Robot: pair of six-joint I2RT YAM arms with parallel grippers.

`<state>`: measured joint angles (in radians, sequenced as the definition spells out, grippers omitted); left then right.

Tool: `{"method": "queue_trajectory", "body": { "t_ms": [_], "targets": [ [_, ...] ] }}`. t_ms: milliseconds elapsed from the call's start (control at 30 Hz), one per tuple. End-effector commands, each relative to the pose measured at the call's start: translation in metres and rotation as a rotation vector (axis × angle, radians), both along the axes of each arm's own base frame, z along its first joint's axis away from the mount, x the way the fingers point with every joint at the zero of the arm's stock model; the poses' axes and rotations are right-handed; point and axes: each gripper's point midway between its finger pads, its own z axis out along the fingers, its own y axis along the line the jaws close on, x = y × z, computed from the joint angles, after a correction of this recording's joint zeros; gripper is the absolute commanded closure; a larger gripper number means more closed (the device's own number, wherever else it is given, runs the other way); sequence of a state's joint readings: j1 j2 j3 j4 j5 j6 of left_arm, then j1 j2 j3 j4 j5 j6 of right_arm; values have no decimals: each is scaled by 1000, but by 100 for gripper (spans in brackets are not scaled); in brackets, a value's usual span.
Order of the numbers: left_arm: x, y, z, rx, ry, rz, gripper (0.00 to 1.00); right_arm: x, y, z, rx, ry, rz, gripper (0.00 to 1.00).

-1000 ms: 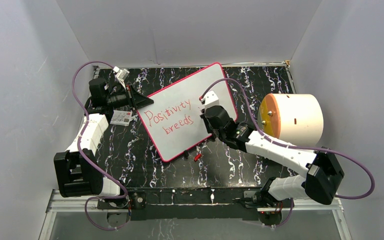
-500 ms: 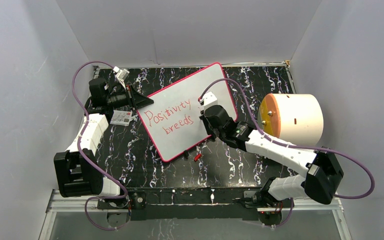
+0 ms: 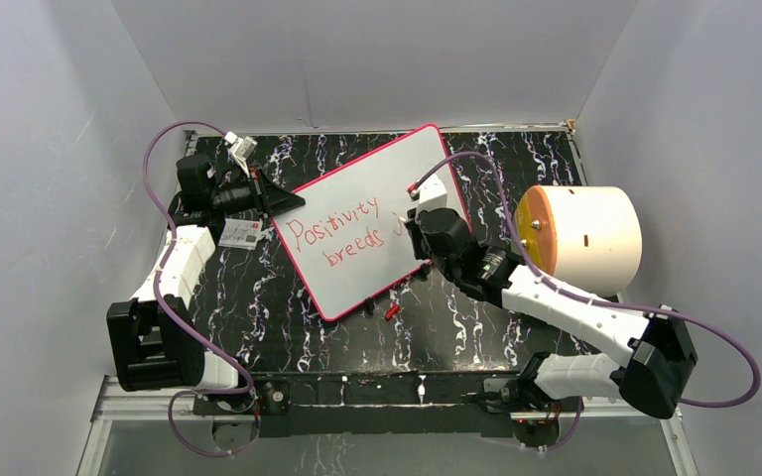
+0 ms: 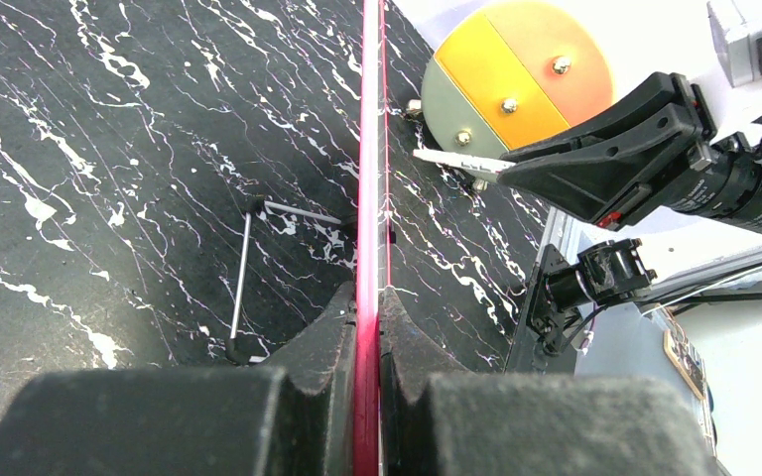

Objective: Write a sentence on the whiteboard

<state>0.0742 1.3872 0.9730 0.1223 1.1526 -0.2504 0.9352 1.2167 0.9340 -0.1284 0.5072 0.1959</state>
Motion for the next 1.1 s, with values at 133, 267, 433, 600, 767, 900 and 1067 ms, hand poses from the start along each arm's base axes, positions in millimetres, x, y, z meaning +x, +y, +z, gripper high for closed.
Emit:
{"method": "queue_trajectory", "body": {
  "t_ms": [133, 267, 433, 600, 767, 900, 1067],
  "targets": [
    [9, 5, -44, 89, 77, 66, 100, 18, -6, 20, 53, -74, -78, 100],
    [9, 5, -44, 90, 79, 66, 100, 21, -2, 16, 50, -65, -67, 100],
    [9, 5, -44, 89, 78, 64, 100, 23, 0, 14, 50, -61, -60, 100],
    [9, 5, -44, 89, 78, 63, 100, 24, 1, 10, 49, -56, -61, 100],
    [9, 4, -45, 89, 79, 63, 100, 27, 1, 6, 47, -52, -66, 100],
    [9, 4, -45, 89, 78, 62, 100, 27, 0, 1, 41, -41, -68, 100],
    [9, 4, -44, 89, 77, 62, 100, 27, 2, -4, 35, -29, -57, 100]
  ]
}}
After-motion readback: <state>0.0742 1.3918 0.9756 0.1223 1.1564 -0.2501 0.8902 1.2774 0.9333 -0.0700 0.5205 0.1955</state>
